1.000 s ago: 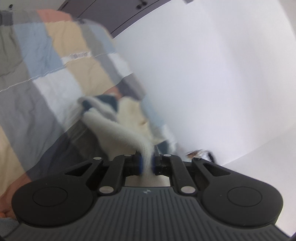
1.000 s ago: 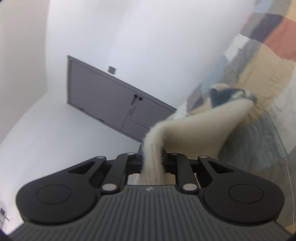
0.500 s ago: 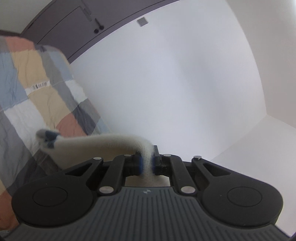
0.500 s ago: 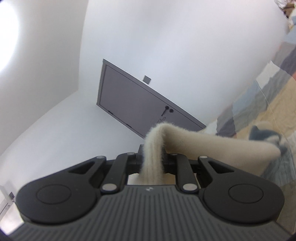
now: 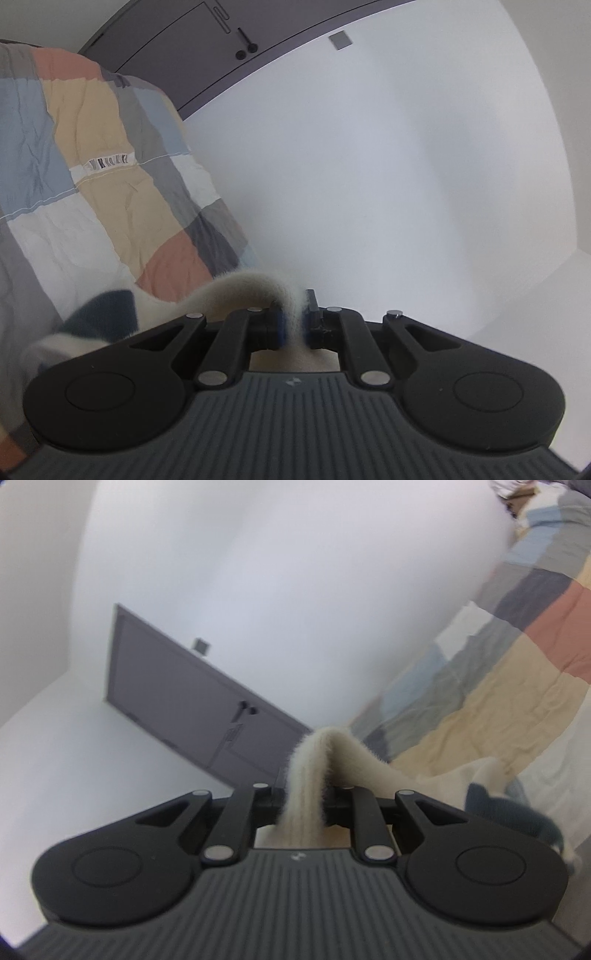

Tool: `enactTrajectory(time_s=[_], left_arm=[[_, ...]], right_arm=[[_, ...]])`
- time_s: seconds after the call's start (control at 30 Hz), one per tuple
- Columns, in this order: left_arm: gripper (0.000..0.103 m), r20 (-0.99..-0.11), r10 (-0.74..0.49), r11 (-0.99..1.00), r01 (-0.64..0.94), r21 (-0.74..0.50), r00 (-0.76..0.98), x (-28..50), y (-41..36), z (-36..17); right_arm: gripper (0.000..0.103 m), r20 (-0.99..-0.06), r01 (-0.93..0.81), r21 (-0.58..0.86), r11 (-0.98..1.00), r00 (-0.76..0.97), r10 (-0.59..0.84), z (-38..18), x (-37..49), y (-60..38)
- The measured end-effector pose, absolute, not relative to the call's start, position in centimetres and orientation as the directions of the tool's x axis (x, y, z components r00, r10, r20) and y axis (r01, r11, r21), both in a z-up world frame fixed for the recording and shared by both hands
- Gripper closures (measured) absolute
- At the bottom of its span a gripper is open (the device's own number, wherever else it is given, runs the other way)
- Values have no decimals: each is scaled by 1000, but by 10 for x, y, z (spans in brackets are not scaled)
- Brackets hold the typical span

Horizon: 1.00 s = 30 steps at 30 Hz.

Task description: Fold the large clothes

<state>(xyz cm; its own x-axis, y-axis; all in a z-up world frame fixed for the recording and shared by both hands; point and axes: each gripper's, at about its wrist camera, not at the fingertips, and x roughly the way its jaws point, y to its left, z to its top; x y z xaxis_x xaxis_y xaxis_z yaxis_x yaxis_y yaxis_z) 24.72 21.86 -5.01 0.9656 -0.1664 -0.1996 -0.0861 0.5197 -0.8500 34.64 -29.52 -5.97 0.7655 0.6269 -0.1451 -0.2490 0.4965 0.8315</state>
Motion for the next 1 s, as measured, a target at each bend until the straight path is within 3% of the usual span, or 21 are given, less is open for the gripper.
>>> enactTrajectory(time_s=[0.37, 0.53, 0.67, 0.87, 0.93, 1.0], left_arm=[[92, -301, -167, 572, -156, -806, 939, 384, 250, -130], [92, -334, -187, 525, -193, -829, 924, 424, 263, -188], [92, -409, -189, 538, -254, -804, 893, 454, 265, -225], [91, -466, -211, 564, -283, -776, 859, 473, 265, -247], [89, -451, -218, 570, -262, -779, 866, 469, 264, -243], [79, -445, -217, 584, -250, -772, 869, 463, 261, -234]], right_arm=[[86, -262, -101, 831, 548, 797, 544, -146, 459, -264], [86, -350, -31, 802, 596, 784, 512, -198, 503, -257], [86, -428, 42, 789, 613, 754, 498, -237, 533, -254], [85, -461, 106, 801, 589, 737, 495, -267, 547, -250], [85, -456, 100, 802, 588, 738, 497, -267, 546, -249], [85, -450, 87, 801, 592, 741, 499, -264, 544, -250]])
